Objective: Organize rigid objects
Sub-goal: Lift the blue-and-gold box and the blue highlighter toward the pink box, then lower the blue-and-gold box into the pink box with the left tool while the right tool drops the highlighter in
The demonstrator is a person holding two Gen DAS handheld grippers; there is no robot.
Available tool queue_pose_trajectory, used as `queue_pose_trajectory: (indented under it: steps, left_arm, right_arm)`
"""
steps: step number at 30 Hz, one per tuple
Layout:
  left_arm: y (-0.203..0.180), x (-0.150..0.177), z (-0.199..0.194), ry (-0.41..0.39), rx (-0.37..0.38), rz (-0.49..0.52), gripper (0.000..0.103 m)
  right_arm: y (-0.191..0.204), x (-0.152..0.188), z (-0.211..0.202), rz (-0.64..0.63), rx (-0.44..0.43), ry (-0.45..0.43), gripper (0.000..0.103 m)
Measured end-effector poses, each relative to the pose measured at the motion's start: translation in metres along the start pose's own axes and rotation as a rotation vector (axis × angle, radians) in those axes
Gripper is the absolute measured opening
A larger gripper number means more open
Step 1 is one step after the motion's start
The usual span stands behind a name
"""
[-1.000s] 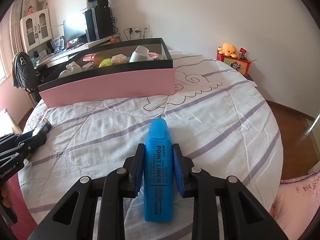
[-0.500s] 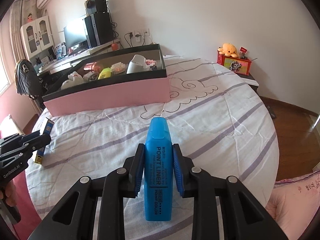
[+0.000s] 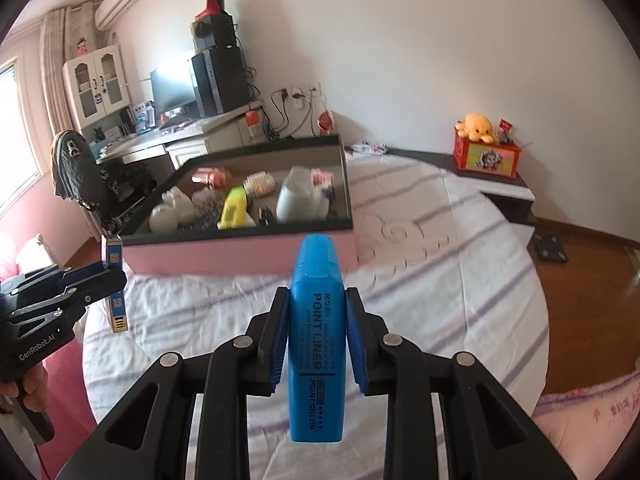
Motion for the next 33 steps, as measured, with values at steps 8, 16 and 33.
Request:
queue_pose_trajectory:
  steps: [8, 16, 33]
  left_arm:
    - [0.008, -0.062, -0.003, -0.032, 0.009, 0.026, 0.02]
    - [0.014, -0.129, 0.04, 0.022, 0.014, 0.051, 0.02]
    - [0.044, -0.201, 0.156, 0.199, 0.003, 0.04, 0.02]
  right_arm:
    - [0.009, -0.058, -0.011, -0.083, -0.008, -0.047, 0.027]
    - [0.012, -0.13, 0.031, -0.167, -0.017, 0.013, 0.027]
    - [0.019, -0.208, 0.189, -0.225, -0.056, 0.328, 0.027]
Point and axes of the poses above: each gripper's, at about its wrist camera, not at the fingertips, and z roughly the way its jaws point, y to its left, x to its underside, the point moved 9 cm from there along z, roughly the way its jaws point, and after that the axes turned 15 degrees about y, right-handed, at the moved point
